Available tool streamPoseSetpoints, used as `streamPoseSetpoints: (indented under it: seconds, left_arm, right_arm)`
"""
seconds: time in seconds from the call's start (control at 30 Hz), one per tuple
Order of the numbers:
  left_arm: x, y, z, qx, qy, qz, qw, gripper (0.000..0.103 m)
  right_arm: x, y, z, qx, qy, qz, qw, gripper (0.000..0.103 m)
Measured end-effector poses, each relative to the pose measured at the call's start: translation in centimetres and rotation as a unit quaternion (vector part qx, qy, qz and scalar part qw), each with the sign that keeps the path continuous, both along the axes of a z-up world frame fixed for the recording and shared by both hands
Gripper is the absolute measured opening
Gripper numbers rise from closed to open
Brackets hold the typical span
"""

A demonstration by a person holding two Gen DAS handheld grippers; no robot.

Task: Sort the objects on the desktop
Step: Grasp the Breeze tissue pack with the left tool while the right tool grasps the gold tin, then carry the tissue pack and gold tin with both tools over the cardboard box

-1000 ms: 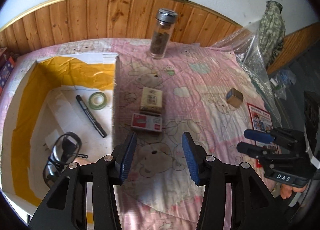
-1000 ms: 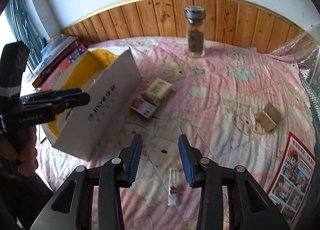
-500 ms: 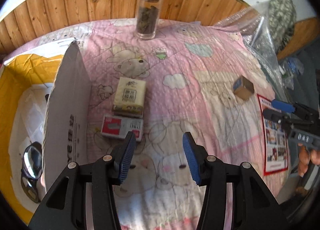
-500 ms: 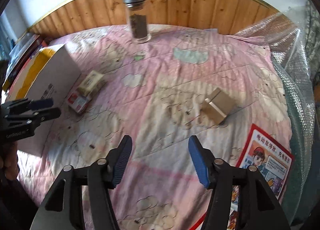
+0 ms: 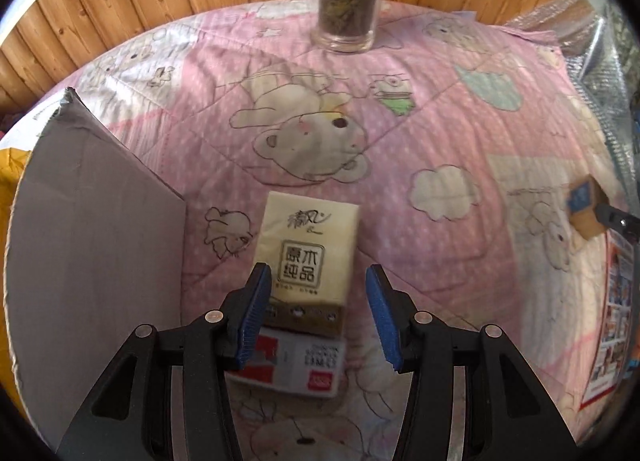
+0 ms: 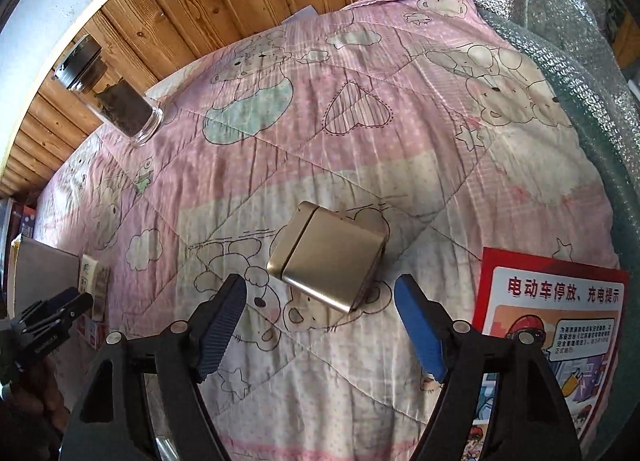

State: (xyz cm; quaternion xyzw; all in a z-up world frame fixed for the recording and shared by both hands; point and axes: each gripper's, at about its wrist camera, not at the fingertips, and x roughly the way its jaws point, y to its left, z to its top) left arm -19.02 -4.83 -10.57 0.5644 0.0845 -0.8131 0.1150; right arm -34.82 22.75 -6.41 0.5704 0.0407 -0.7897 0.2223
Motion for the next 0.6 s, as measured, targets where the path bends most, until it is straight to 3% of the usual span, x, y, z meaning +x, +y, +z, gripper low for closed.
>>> streamPoseSetpoints:
  seconds: [0.07, 0.17, 0.23, 0.27, 0.37, 0.6]
  left_arm:
    - [-0.4, -0.3, -0.4, -0.014, 0.002, 0.007, 0.9999, 0.059]
    - [-1.0, -1.1, -2.2, 0.015, -0.02, 0.016, 0.9996, 0.059]
    - [-0.9, -1.1, -2.2, 0.01, -0.005, 0.018, 0.9998, 0.061]
    - [-0.9, -1.2, -2.3, 0.014, -0.005, 0.021, 0.9997, 0.061]
    - [-0.9, -1.5, -1.9, 0.031, 0.006, 0.022, 0.9993, 0.053]
    - [0.6, -0.4, -0.2, 0.047, 0.021, 0.003, 0.9987, 0.053]
  right_arm:
    - [-0.2, -0.4, -0.7, 0.008, 0.003, 0.004, 1.0, 0.078]
    - [-0.4, -0.6, -2.1, 0.027, 0.006, 0.001, 1.0, 0.077]
    - [-0.7, -0.4, -2.7, 0.019, -0.001, 0.001, 1.0, 0.071]
    - [-0.9, -0.4, -2.8, 0.016, -0.005, -0.001, 1.0, 0.063]
    - [-0.9, -0.6, -1.9, 0.01, 0.002, 0.0, 1.0, 0.057]
    - [0.2, -1.4, 1.1, -0.012, 0.018, 0.013, 1.0, 0.052]
